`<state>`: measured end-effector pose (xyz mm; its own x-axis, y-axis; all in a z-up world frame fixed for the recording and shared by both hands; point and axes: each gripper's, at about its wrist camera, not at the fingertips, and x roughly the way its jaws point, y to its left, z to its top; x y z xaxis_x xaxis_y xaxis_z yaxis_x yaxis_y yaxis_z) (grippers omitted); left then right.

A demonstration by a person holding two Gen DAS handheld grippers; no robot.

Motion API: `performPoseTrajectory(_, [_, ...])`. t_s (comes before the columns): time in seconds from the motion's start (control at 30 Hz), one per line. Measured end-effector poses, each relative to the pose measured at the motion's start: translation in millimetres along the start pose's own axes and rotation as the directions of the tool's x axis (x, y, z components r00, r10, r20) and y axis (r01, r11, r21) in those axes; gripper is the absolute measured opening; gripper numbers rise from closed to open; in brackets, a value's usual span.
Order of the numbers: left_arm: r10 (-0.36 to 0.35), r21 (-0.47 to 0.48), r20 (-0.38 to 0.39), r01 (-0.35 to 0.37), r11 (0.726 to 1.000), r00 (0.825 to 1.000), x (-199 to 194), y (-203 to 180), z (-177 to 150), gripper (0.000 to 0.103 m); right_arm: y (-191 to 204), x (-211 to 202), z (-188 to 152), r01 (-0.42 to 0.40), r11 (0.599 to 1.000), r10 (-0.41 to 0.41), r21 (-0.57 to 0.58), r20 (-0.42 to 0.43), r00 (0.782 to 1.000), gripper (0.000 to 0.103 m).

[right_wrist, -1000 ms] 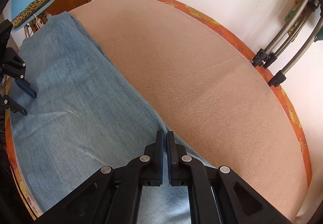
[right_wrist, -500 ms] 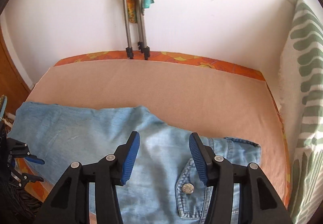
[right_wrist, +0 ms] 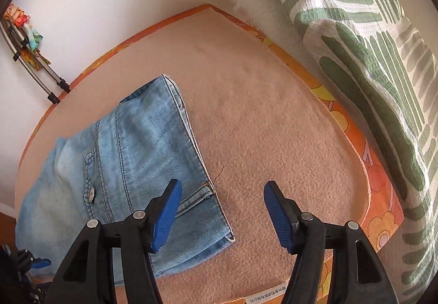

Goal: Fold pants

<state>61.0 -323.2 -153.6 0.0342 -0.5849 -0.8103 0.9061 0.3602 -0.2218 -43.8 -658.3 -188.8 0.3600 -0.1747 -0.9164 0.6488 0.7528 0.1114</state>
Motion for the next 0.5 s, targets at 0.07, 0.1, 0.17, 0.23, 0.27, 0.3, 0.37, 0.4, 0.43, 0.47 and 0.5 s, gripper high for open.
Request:
performPoseTrajectory(0.07, [-0.002, -0.017, -0.006, 0.002, 1.000, 1.000, 1.1, 4.5, 0.5, 0.040, 1.9, 9.0, -2.9, -0.040, 0.999, 0.040, -0.015, -0.027, 0.999, 0.057])
performPoseTrajectory(0.1, [-0.002, -0.032, 0.003, 0.002, 0.999, 1.000, -1.8, 8.4, 2.3, 0.040, 5.7, 10.1, -6.4, -0.068, 0.997, 0.067, -0.037, -0.037, 0.997, 0.028])
performPoseTrajectory(0.17, [0.013, -0.052, 0.027, -0.012, 0.999, 1.000, -12.2, 17.4, 7.5, 0.040, 14.8, 7.3, -12.7, -0.044, 0.995, 0.040, -0.091, -0.047, 0.998, 0.022])
performPoseTrajectory(0.23, [0.054, -0.067, 0.051, -0.051, 0.996, 0.997, -21.9, 29.6, 14.9, 0.040, 23.4, -2.8, -17.1, 0.004, 0.989, -0.008, -0.150, -0.026, 1.000, 0.021])
performPoseTrajectory(0.27, [0.069, -0.082, 0.060, -0.064, 0.995, 0.996, -25.7, 38.3, 19.3, 0.040, 28.5, -10.4, -17.0, 0.042, 0.983, -0.043, -0.177, 0.001, 0.999, 0.023])
performPoseTrajectory(0.3, [0.090, -0.095, 0.068, -0.083, 0.992, 0.994, -28.7, 45.8, 23.3, 0.040, 34.5, -19.1, -15.2, 0.085, 0.975, -0.077, -0.206, 0.043, 0.996, 0.030])
performPoseTrajectory(0.37, [0.122, -0.126, 0.079, -0.112, 0.986, 0.989, -30.2, 61.9, 31.6, 0.040, 46.3, -37.7, -7.4, 0.140, 0.959, -0.108, -0.245, 0.140, 0.984, 0.042])
performPoseTrajectory(0.4, [0.129, -0.141, 0.081, -0.117, 0.983, 0.988, -29.7, 68.8, 34.7, 0.040, 52.9, -44.7, -1.1, 0.130, 0.956, -0.087, -0.263, 0.168, 0.982, 0.042])
performPoseTrajectory(0.43, [0.138, -0.151, 0.081, -0.125, 0.981, 0.987, -28.1, 75.0, 38.1, 0.040, 61.1, -49.2, 6.5, 0.103, 0.954, -0.054, -0.282, 0.175, 0.983, 0.042])
performPoseTrajectory(0.47, [0.148, -0.156, 0.084, -0.134, 0.979, 0.985, -26.7, 80.0, 41.2, 0.040, 70.7, -51.8, 14.1, 0.064, 0.949, -0.010, -0.307, 0.174, 0.985, 0.042])
performPoseTrajectory(0.5, [0.158, -0.165, 0.088, -0.142, 0.976, 0.983, -25.4, 85.3, 44.4, 0.040, 85.8, -49.5, 24.8, 0.014, 0.939, 0.045, -0.343, 0.162, 0.986, 0.042])
